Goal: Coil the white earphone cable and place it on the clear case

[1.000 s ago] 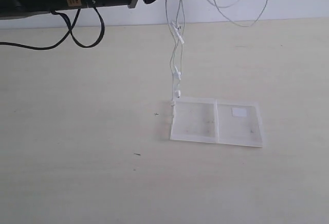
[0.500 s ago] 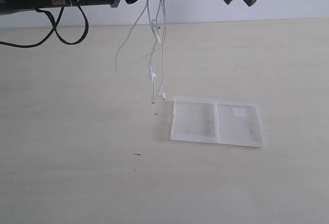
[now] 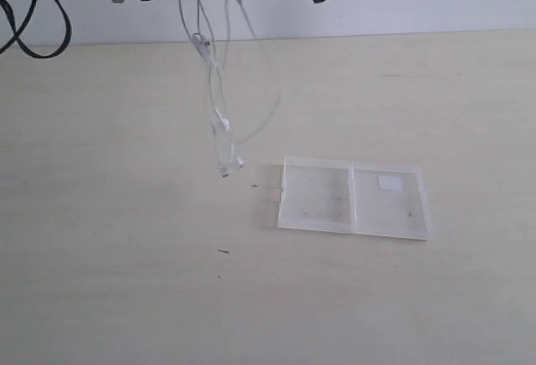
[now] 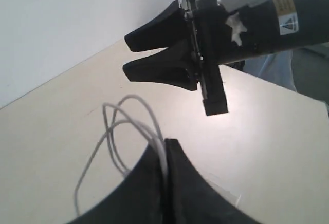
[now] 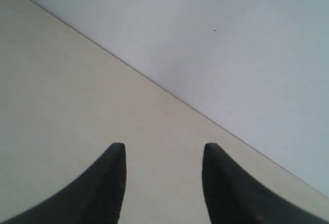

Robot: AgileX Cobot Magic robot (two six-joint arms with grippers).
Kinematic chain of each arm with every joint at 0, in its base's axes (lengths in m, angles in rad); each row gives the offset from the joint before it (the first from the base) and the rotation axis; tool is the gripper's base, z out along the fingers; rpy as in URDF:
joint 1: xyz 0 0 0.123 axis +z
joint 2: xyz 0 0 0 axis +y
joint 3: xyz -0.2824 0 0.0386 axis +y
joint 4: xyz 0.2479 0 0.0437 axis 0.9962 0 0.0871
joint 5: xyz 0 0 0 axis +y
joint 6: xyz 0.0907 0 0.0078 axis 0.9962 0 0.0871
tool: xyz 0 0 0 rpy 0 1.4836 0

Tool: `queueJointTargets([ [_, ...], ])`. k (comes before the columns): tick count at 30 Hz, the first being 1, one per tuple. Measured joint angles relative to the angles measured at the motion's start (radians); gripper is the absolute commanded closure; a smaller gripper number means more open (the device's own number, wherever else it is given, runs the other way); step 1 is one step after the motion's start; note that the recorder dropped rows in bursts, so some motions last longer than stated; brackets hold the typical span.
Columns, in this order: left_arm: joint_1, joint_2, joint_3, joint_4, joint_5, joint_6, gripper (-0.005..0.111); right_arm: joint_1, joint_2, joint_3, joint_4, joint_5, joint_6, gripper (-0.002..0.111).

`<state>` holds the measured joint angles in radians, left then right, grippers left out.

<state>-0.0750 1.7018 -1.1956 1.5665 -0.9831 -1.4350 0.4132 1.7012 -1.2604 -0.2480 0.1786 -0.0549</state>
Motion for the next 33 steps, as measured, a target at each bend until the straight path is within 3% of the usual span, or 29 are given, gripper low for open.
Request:
queueJointTargets([
  [5, 0.034, -0.009, 0.0, 0.094, -0.028, -0.005, 0.107, -0.002, -0.002, 0.307, -0.088, -0.506, 0.013, 0.062],
  [8, 0.034, -0.024, 0.0, 0.109, -0.041, -0.005, 0.107, -0.002, -0.012, 0.333, -0.259, -0.637, 0.151, 0.062],
  [10, 0.034, -0.03, 0.0, 0.116, -0.048, -0.005, 0.107, -0.002, -0.037, 0.325, -0.494, -0.67, 0.343, 0.056],
  [12, 0.034, -0.03, 0.0, 0.12, -0.074, -0.005, 0.107, -0.006, -0.053, 0.275, -0.755, -0.692, 0.673, 0.046],
  [15, 0.034, -0.03, 0.0, 0.124, -0.098, -0.005, 0.107, -0.063, -0.054, 0.242, -0.965, -0.747, 0.927, 0.044],
  [20, 0.034, -0.03, 0.0, 0.144, -0.106, 0.003, 0.107, -0.162, -0.054, 0.239, -1.071, -1.018, 1.066, 0.044],
  [24, 0.036, -0.03, 0.0, 0.15, -0.128, 0.01, 0.107, -0.182, -0.055, 0.239, -1.121, -1.189, 1.086, 0.044],
  [33, 0.036, -0.03, 0.0, 0.152, -0.18, 0.014, 0.107, -0.184, -0.014, 0.238, -1.139, -1.248, 1.094, 0.042],
])
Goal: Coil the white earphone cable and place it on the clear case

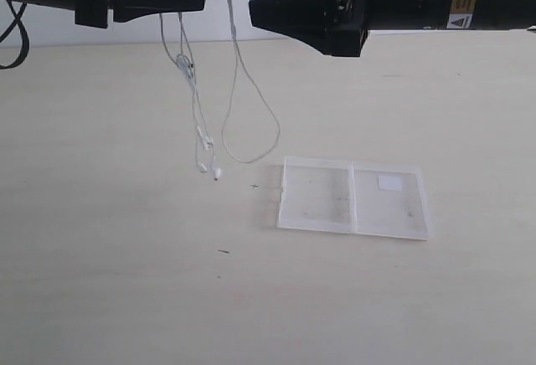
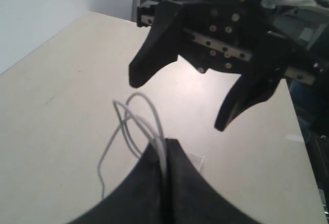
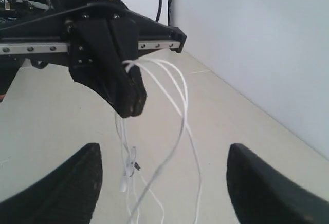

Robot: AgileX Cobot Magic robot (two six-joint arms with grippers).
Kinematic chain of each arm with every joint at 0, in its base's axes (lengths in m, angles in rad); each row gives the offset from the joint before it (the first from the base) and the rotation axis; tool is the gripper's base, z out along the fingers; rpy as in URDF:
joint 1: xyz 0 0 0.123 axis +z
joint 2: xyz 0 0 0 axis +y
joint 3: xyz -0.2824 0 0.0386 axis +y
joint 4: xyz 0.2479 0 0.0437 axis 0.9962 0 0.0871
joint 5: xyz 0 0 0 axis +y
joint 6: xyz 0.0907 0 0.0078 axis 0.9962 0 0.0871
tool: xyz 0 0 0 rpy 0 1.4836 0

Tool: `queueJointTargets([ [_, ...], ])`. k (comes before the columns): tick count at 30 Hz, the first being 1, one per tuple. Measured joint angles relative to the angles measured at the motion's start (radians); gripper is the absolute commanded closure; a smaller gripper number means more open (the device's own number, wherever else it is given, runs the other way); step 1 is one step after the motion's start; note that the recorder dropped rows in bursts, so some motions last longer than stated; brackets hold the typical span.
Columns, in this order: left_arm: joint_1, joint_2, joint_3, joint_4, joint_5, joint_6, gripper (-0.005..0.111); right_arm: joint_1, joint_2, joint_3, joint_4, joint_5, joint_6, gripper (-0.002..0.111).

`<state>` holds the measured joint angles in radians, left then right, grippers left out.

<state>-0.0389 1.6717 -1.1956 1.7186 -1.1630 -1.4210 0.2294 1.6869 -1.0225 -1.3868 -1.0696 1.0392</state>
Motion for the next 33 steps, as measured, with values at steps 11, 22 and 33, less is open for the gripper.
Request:
queueJointTargets([
  [11, 0.0, 0.0, 0.0, 0.0, -0.047, 0.0, 0.107, 0.006, 0.088, -0.007, 0.008, -0.089, -0.015, 0.042],
  [22, 0.0, 0.0, 0.0, -0.004, -0.048, 0.0, 0.107, 0.059, 0.151, -0.018, 0.085, -0.099, -0.122, 0.042],
  [33, 0.0, 0.0, 0.0, -0.006, -0.048, 0.002, 0.107, 0.06, 0.163, -0.018, 0.121, -0.093, -0.156, 0.042],
])
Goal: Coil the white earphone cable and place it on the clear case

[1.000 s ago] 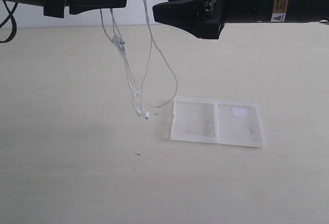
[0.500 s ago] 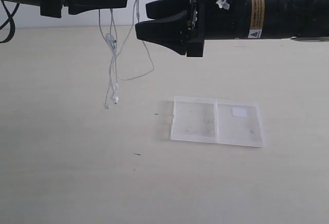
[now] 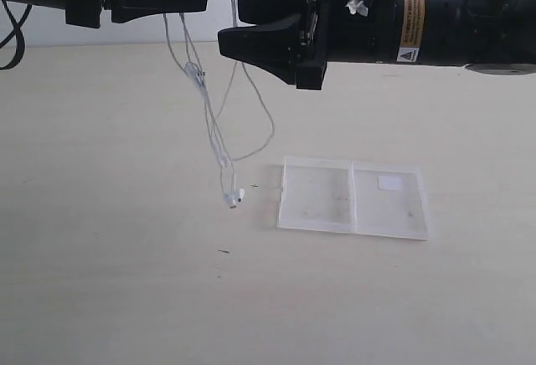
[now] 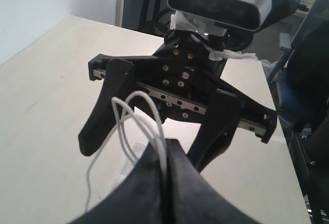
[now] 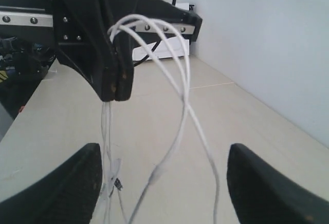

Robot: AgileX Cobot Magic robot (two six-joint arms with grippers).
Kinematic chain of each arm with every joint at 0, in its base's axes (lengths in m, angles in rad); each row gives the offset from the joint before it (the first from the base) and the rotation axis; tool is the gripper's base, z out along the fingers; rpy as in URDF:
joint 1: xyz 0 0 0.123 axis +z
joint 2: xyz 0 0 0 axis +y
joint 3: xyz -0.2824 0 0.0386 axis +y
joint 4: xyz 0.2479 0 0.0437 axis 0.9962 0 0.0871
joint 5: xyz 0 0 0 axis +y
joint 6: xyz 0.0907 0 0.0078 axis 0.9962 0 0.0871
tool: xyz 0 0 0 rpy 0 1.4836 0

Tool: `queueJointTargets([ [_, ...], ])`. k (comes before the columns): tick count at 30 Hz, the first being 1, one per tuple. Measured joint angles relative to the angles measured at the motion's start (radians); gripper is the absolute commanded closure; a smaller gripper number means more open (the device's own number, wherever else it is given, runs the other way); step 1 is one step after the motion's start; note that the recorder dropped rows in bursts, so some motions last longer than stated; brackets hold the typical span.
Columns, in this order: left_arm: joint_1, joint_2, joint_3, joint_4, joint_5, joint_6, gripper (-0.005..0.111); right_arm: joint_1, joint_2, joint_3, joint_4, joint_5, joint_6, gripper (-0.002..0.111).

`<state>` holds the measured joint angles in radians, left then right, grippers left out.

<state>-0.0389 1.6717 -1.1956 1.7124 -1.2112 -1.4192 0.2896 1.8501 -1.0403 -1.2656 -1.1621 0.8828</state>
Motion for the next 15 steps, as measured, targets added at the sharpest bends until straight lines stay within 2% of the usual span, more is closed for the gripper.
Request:
queueJointTargets([
  [15, 0.0, 0.0, 0.0, 0.0, 0.0, 0.001, 0.107, 0.013, 0.088, -0.053, -0.024, -0.046, -0.059, 0.042],
])
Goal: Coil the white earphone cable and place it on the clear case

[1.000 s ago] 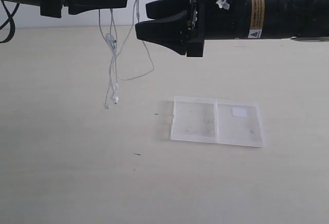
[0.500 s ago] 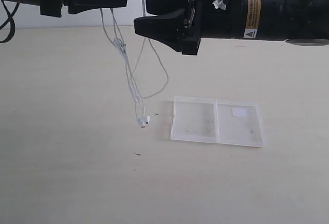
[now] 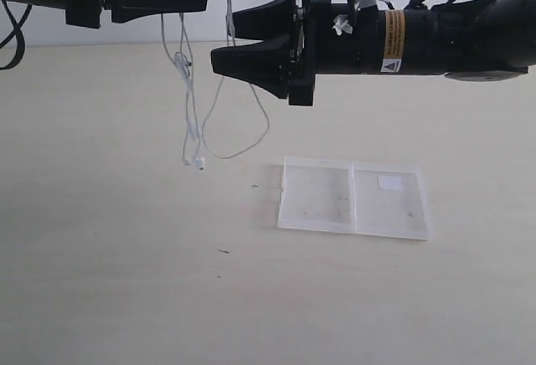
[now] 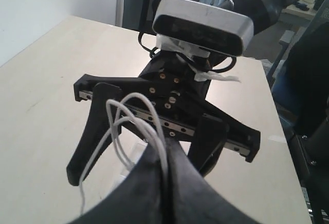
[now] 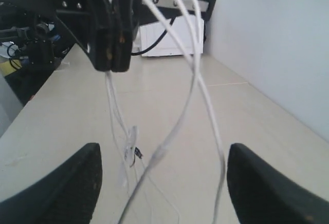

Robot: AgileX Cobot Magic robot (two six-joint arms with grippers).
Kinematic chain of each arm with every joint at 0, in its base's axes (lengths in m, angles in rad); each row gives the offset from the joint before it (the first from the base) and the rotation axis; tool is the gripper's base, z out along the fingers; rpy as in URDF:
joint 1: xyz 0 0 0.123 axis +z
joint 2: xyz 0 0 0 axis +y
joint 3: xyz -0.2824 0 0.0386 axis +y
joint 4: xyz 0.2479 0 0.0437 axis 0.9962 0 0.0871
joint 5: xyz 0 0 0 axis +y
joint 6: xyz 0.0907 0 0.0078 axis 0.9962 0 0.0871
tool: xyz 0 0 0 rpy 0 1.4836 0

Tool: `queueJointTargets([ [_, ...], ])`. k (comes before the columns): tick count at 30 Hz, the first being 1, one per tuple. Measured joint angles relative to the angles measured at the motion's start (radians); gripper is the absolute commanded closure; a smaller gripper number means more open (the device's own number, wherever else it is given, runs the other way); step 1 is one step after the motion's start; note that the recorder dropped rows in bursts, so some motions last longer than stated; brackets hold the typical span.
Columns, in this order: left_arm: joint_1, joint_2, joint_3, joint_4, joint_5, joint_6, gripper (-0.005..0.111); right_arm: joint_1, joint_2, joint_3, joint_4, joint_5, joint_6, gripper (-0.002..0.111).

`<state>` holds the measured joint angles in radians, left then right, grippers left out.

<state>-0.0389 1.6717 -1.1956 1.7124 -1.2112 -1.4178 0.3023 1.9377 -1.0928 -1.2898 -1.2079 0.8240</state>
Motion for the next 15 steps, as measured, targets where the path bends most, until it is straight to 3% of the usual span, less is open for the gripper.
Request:
queueJointTargets([
  [15, 0.0, 0.0, 0.0, 0.0, 0.0, 0.005, 0.107, 0.038, 0.09, -0.083, -0.136, -0.009, 0.066, 0.042],
])
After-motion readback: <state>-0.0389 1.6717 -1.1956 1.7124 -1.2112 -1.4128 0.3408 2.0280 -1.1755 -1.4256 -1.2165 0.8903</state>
